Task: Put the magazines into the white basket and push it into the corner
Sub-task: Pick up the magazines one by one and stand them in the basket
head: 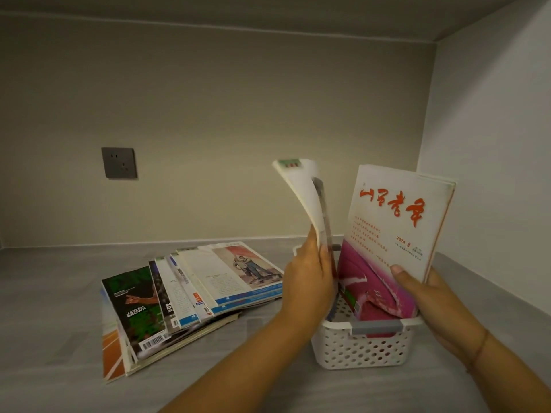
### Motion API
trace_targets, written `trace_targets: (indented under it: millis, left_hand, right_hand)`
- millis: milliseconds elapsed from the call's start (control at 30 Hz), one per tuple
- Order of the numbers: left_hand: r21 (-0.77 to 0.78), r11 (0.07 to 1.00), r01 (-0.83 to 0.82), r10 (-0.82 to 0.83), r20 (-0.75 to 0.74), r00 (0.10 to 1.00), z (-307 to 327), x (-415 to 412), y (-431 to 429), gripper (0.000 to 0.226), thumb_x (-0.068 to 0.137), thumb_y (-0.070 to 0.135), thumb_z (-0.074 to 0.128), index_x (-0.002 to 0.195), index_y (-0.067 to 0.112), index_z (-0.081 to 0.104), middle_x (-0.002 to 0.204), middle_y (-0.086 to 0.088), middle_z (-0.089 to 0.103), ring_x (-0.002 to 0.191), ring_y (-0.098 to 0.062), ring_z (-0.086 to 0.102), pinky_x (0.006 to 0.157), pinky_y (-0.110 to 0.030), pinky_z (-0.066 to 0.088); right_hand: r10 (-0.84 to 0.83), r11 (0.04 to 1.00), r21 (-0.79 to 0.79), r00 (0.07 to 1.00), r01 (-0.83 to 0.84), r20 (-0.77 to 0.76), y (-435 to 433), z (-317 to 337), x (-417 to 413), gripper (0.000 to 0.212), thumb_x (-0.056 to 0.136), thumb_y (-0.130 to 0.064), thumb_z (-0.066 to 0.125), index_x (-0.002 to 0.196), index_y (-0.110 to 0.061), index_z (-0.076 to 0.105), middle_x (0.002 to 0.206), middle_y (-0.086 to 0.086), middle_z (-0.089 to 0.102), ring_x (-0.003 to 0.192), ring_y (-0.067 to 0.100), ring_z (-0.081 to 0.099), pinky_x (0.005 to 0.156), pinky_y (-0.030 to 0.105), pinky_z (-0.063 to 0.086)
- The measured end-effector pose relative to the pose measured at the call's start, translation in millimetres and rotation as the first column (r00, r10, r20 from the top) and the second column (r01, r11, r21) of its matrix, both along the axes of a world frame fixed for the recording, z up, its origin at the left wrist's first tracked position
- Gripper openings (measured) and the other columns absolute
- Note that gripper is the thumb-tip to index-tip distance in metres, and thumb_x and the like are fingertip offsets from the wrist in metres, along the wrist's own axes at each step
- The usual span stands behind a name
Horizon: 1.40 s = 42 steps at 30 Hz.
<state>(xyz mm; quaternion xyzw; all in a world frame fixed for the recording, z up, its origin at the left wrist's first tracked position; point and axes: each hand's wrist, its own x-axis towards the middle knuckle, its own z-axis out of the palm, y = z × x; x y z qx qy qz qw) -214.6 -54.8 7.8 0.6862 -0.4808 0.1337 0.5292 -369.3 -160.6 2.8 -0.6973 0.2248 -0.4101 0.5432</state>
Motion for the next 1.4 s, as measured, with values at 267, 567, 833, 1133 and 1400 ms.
trace_targets:
  millis: [267, 567, 833, 1133, 1400]
  left_hand:
    - [0.067, 0.986, 0.151, -0.134, -0.217, 0.967, 36.0, -18.0, -5.6, 0.055, 0.098, 0.045, 0.029, 0.147, 0.047, 0.004, 0.125, 0.002, 0.059, 0.102, -0.021, 0.060, 0.091, -0.040, 0.050]
    - [0.045, 0.953, 0.299, -0.275, -0.281, 0.919, 30.6, -75.9, -32.4, 0.054, 0.096, 0.057, 0.017, 0.147, 0.048, 0.001, 0.155, 0.012, 0.025, 0.140, -0.017, 0.031, 0.112, -0.048, 0.031]
    - [0.143, 0.904, 0.403, -0.340, -0.333, 0.880, 21.3, -86.1, -34.2, 0.090, 0.064, 0.087, 0.001, 0.145, 0.050, -0.007, 0.159, 0.017, 0.003, 0.147, -0.013, 0.005, 0.118, -0.047, 0.011]
    - [-0.002, 0.736, 0.677, -0.557, -0.571, 0.603, 24.3, -30.8, -22.1, 0.053, 0.092, 0.064, 0.024, 0.140, 0.044, 0.035, 0.133, 0.018, 0.042, 0.116, 0.009, 0.037, 0.094, -0.012, 0.030]
    - [0.353, 0.888, -0.296, 0.413, -0.326, 0.850, -8.1, 136.6, 29.3, 0.050, 0.099, 0.038, 0.038, 0.143, 0.013, 0.039, 0.147, -0.011, 0.042, 0.131, -0.030, 0.043, 0.108, -0.038, 0.035]
  right_hand:
    - [0.032, 0.998, -0.053, 0.999, -0.032, 0.002, -0.8, 0.2, -0.1, 0.060, 0.080, -0.051, 0.054, 0.137, -0.037, 0.039, 0.132, -0.005, 0.056, 0.119, 0.020, 0.055, 0.094, 0.050, 0.049]
    - [0.122, 0.985, -0.129, 0.989, -0.111, 0.083, -6.1, -1.4, 2.5, 0.056, 0.086, -0.065, 0.038, 0.137, -0.041, 0.039, 0.135, -0.014, 0.055, 0.125, 0.007, 0.050, 0.100, 0.029, 0.044]
    - [0.165, 0.983, -0.086, 0.986, -0.164, 0.005, -3.3, 4.3, -4.9, 0.045, 0.074, -0.072, 0.045, 0.113, -0.051, 0.054, 0.123, -0.023, 0.060, 0.110, -0.005, 0.056, 0.085, 0.014, 0.047]
    - [0.086, 0.987, -0.136, 0.996, -0.089, -0.024, -3.3, 2.3, -0.7, 0.058, 0.082, -0.017, 0.062, 0.132, -0.035, 0.039, 0.129, -0.008, 0.055, 0.116, 0.011, 0.054, 0.080, 0.017, 0.052]
    - [-0.047, 0.998, -0.048, 0.998, 0.049, 0.041, -9.3, -9.1, 4.3, 0.045, 0.090, -0.007, 0.052, 0.130, -0.026, 0.046, 0.130, 0.003, 0.055, 0.117, 0.023, 0.052, 0.097, 0.039, 0.042]
